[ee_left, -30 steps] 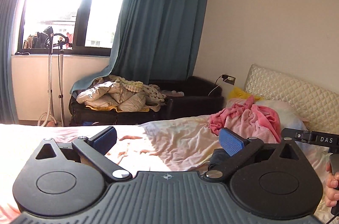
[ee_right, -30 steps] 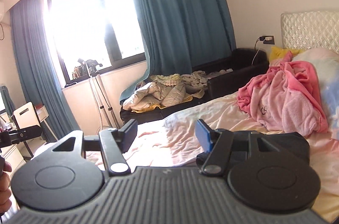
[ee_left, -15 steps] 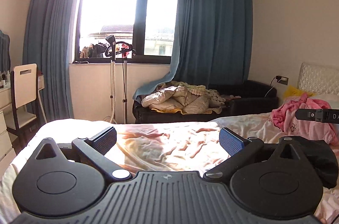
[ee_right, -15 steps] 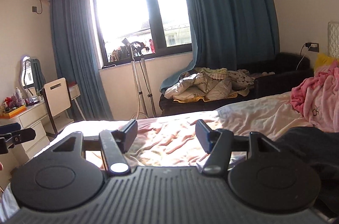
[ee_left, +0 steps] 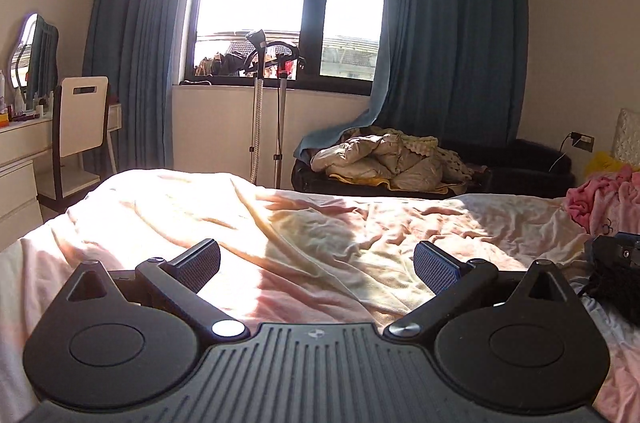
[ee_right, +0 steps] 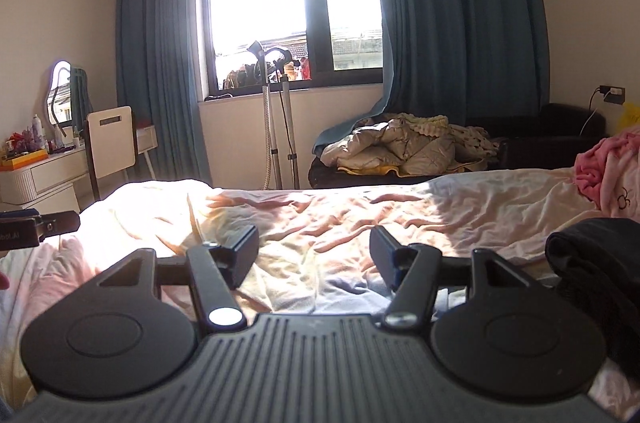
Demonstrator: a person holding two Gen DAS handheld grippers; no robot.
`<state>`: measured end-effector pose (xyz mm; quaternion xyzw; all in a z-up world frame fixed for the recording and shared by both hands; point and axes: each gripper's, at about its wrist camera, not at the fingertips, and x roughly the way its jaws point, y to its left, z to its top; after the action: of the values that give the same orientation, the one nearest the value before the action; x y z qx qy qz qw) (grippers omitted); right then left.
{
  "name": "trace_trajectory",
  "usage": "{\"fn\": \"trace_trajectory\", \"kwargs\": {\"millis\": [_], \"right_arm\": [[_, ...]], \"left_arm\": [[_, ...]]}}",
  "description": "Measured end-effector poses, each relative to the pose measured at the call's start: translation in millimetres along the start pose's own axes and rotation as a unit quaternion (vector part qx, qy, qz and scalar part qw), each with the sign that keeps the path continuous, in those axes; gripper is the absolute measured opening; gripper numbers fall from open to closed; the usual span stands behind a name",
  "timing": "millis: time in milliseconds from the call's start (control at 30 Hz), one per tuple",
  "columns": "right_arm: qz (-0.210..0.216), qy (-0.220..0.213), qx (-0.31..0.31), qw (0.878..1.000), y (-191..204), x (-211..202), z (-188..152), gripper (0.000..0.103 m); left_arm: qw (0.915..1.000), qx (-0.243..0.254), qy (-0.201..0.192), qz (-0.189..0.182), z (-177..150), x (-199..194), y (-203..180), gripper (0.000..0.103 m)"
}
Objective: Fold clothes
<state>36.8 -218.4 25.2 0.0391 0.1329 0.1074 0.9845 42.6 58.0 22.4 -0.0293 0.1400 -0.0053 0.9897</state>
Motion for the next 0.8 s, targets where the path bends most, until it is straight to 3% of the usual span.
{"fn": "trace_trajectory", "kwargs": {"millis": [167,367,800], "right_arm": [[-0.008,0.002,-0.006,1.0,-4.7,11.5,-16.9,0.064],[-0.009,-0.005,0.01,1.0,-8.3,11.2,-21.8,0.068],[0.001,-0.005,0.002,1.0,-0.9,8.0,-25.4,0.068]], "left_arm": [[0.9977,0.048,-0.036,0.031,-6.7,-3.9,-22.7,0.103],[0.9989,0.025,-0.038,0.013,-7.7,-6.6,-21.0,0.103],[0.9989,0.029,-0.035,0.001,-10.7,-9.1,-24.2,0.103]]}}
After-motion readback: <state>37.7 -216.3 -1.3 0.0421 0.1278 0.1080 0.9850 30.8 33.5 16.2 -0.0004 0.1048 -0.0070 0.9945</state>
